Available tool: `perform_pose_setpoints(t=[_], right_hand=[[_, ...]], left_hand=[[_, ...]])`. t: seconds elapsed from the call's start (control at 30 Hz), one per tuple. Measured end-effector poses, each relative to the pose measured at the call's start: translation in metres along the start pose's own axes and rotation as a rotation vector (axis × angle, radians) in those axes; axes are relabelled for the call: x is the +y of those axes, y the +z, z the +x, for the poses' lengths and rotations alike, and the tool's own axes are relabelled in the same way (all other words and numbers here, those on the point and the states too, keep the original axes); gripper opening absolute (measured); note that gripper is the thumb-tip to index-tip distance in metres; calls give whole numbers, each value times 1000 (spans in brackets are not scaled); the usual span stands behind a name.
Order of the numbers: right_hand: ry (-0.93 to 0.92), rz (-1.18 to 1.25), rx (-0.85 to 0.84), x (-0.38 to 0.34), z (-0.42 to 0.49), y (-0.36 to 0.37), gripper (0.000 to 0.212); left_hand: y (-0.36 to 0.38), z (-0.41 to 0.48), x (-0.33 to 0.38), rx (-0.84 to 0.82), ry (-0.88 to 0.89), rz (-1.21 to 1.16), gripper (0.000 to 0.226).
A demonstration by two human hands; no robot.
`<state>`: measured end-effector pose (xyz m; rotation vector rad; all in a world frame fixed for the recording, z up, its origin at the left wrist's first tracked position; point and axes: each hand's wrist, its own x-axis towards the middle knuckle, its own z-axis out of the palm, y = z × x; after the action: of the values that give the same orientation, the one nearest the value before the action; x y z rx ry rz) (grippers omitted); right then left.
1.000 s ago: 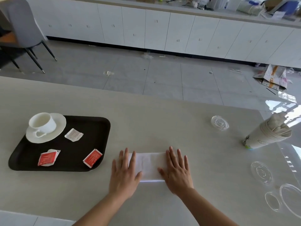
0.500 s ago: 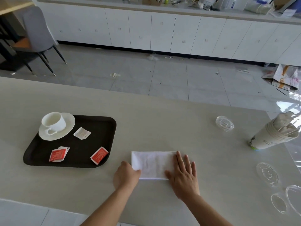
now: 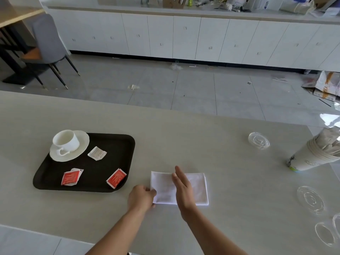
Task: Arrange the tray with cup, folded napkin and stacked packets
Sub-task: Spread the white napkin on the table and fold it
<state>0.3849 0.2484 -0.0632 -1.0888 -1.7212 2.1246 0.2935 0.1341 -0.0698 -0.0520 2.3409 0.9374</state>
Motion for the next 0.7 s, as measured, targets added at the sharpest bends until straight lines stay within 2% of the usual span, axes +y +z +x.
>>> perform_pose_setpoints(t=[0.2,0.33,0.5,0.57,0.63,0.7], right_hand=[[-3,20,58,33,-40,4,48],[-101,-21,138,35,-51,8,45],[-20,-28,193,30,-46,0,36],[-116,-134,372,21,-40,-19,31],[-242,-390,568,17,-30,-48,30],[-228,-651,610,15,-20,-74,30]], left_hand=[[5,-6,-1,-2,-18,-154,6],[7,-9,-3,17,-16,-187,4],[6,-8,-1,46,29,-149,4],[5,-10,1,75,77,-95,4],[5,-13,3,118,151,-52,7],[6,-17,7,158,210,-48,10]])
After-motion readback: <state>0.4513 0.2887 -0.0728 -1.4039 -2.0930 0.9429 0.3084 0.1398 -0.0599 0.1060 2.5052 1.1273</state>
